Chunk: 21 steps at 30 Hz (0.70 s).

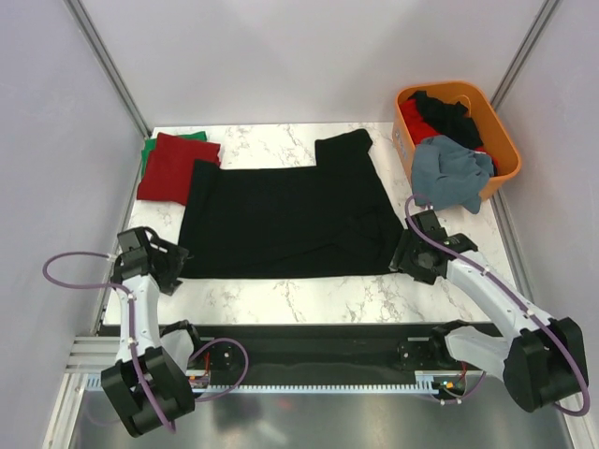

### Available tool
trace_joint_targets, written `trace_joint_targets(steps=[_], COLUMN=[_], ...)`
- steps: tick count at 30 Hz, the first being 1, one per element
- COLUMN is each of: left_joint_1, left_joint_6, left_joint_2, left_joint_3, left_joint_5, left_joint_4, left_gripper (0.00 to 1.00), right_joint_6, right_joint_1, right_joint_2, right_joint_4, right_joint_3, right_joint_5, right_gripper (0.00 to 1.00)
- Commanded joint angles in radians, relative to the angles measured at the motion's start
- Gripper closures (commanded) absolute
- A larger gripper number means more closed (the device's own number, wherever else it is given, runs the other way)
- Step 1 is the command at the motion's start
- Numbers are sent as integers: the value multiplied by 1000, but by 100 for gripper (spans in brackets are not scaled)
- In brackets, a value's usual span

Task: Fold and stack the t-shirts

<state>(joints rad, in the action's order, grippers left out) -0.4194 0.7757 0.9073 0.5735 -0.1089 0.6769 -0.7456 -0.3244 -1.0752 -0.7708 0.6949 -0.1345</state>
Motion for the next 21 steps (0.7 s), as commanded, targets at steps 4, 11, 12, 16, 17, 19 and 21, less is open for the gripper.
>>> trace_joint_targets(steps=[4,11,12,16,17,19,21], left_joint_1=[-2,-2,-2,-2,-2,-2,-2], left_joint_6=[149,178,180,191,191,189,183], left_joint_2=[-4,90,106,159,159,162,177], left_joint_3=[-98,-144,-152,-164,-167,-184,-190], left_joint_5=[72,155,167,183,186,207,222], left_joint_4=[-62,-158,-171,-221,-230,-266,-286], left_gripper=[21,24,25,32,34,37,43], right_joint_6=[-58,-35,-32,-14,-6,2,8], right_joint_1=[19,80,82,85,85,88,93], right_joint_2=[-90,-201,-215,-236,-241,-253,-265], right_joint_4=[136,254,258,281,284,294,309], right_joint_3=[-35,-67,-67,-64,-63,-61,-64], right_joint_5=[-7,9,6,-5,-8,-20,-19], right_gripper=[29,31,32,35,36,37,41])
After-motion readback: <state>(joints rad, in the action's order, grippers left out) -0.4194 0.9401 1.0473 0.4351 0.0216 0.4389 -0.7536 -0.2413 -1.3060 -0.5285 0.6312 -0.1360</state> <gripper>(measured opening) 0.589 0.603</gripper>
